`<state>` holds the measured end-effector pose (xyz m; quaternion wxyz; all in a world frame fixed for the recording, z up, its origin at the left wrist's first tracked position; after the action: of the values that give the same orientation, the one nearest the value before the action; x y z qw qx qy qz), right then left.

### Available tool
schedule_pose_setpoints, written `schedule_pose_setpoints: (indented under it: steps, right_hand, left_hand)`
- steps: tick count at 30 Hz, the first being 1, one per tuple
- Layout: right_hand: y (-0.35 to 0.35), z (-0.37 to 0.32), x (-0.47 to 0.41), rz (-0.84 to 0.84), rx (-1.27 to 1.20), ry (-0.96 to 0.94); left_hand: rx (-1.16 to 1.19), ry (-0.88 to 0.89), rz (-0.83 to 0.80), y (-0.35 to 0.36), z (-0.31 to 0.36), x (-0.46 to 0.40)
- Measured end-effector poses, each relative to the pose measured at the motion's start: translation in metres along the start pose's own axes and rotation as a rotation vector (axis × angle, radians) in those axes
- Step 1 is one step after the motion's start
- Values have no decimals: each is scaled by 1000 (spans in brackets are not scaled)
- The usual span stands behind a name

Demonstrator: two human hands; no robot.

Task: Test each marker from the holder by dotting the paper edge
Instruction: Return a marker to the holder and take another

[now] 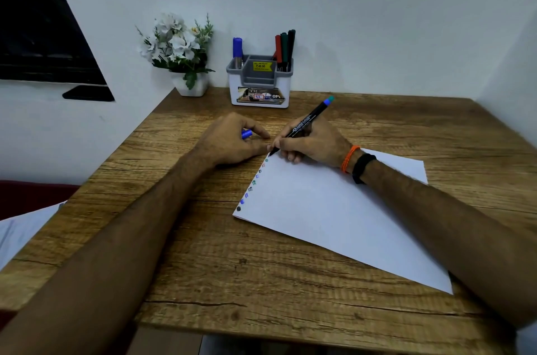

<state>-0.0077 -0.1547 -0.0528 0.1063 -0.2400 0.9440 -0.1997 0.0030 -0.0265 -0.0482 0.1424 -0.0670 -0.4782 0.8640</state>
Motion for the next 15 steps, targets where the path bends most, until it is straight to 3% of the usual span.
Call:
schedule_pose_setpoints:
  steps: [15]
  right_hand:
    - [-3, 2, -1, 27, -14, -1]
  left_hand:
    - [19, -10, 12, -1, -1, 1]
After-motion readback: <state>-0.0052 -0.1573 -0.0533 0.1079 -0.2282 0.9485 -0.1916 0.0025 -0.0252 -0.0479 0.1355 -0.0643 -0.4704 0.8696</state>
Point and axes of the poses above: each hand's wrist, its own x-axis away from the middle knuckle, its own y-axis out of the palm, z = x × y, the point moved 10 cm from there along -x, towards the middle knuckle, and after that the axes turned 7 degrees about -z, right-handed, at the moved point
